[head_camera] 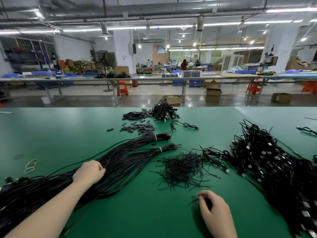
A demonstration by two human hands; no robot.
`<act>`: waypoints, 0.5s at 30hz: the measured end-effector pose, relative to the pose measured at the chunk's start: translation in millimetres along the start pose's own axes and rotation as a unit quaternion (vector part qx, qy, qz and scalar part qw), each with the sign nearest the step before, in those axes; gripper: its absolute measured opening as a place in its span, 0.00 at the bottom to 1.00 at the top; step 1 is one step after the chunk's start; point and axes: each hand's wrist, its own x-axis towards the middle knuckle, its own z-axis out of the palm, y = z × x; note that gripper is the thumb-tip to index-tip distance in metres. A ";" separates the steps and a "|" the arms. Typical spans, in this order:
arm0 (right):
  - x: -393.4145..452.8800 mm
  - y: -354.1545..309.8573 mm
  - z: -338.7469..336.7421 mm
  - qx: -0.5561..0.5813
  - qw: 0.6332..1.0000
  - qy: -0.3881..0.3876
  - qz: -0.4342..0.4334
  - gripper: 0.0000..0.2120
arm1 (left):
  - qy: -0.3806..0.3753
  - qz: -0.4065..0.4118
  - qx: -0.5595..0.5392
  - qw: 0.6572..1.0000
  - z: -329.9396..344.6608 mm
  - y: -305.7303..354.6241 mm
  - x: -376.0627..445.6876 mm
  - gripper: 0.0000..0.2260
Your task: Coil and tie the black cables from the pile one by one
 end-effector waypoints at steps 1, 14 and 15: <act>-0.3 -0.1 -0.7 0.001 1.000 0.004 0.002 0.08 | 0.021 -0.007 -0.055 0.998 -4.3 -0.9 2.4 0.07; -12.2 -33.7 -7.2 0.011 0.997 0.039 -0.061 0.09 | 0.386 0.175 -0.541 0.727 -218.7 19.1 -55.2 0.04; -15.1 -55.6 -7.8 0.035 0.995 0.030 -0.089 0.09 | 0.356 0.218 -0.533 0.736 -224.5 27.8 -68.5 0.03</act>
